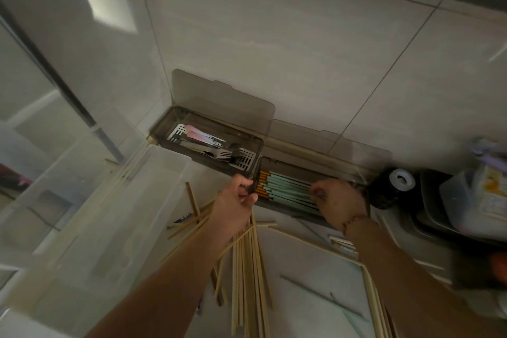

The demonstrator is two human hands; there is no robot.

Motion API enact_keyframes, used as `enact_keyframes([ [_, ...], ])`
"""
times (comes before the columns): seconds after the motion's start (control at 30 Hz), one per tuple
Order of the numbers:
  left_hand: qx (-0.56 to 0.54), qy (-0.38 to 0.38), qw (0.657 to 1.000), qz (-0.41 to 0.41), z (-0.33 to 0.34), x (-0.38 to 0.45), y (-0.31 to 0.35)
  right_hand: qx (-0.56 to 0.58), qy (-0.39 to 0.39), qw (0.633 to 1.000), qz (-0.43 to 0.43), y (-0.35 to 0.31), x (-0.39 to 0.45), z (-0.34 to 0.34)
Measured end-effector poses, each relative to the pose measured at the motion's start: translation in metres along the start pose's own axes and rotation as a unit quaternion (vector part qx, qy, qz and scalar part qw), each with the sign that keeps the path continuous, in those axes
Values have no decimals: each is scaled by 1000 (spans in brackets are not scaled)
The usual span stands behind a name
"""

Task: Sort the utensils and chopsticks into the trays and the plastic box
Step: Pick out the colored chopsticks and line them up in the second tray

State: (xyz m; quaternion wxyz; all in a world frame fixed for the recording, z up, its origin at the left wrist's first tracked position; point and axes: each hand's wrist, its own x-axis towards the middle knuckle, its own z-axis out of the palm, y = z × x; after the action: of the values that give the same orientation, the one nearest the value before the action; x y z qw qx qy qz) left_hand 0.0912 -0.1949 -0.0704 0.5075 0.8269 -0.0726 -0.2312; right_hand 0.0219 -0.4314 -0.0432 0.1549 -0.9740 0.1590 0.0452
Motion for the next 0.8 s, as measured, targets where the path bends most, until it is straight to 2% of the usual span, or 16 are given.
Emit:
enact_keyframes([
  [0.1, 0, 1, 1000, -1, 0, 0, -1, -7, -9, 1000, 4, 0, 1, 0],
  [0.17, -3, 6, 1000, 0, 1, 1, -1, -1, 17, 1000, -3, 2, -4, -2],
  [0.33, -16, 3, 1000, 3, 1, 0, -1, 38, 198, 979, -34, 16, -49, -2],
  [0.4, -17, 0, 1000, 4, 1, 1, -1, 39, 226, 973, -36, 23, -75, 4],
  [0.57, 3, 7, 1000, 13, 1, 0, 0, 11, 169, 985, -14, 39, -136, 29],
  [0.67, 4, 12, 1000, 16, 2, -2, 2, 4, 118, 991, -63, 42, -169, 47],
  [0.8, 9, 22, 1000, 20, 2, -4, 4, -31, 131, 987, -87, 36, -193, 73],
])
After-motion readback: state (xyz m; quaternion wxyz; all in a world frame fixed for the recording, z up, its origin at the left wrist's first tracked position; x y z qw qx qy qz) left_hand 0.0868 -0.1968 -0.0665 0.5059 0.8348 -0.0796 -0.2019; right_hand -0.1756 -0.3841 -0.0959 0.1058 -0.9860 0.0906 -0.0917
